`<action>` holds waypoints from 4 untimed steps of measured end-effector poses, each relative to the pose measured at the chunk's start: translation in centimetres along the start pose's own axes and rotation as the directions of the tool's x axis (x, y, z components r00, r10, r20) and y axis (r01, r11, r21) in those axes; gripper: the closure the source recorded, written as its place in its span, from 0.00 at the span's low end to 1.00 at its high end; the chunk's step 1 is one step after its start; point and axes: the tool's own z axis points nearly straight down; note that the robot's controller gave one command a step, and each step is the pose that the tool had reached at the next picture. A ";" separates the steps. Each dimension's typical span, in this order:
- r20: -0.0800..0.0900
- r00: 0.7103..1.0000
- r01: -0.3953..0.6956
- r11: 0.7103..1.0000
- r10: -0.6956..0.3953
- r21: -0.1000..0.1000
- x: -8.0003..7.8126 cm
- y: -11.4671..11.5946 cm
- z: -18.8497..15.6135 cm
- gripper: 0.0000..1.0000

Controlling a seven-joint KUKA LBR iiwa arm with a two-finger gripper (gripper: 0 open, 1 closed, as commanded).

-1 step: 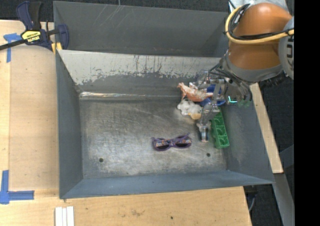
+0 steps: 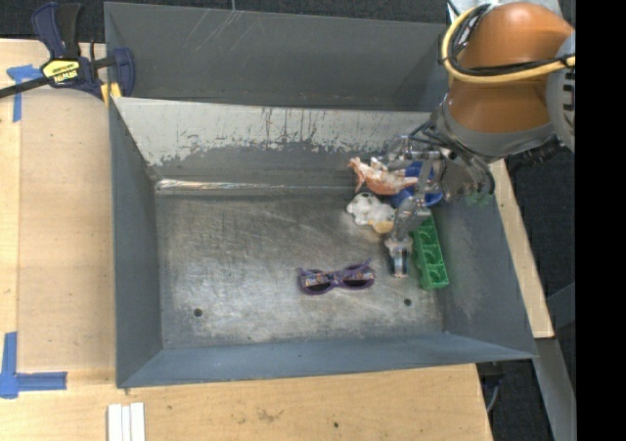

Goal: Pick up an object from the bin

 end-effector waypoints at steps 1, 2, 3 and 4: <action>0.002 0.998 0.063 0.998 -0.063 0.000 3.1 1.4 4.9 0.00; -0.002 0.985 0.171 0.985 -0.172 -0.001 4.1 3.2 5.5 0.00; 0.004 0.982 0.190 0.982 -0.190 0.001 -1.4 -1.3 7.5 0.00; 0.009 0.970 0.241 0.971 -0.241 0.001 5.3 3.7 11.1 0.00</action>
Offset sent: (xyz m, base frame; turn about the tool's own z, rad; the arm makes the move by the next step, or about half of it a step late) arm -0.0415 0.0374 -0.0482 -0.1894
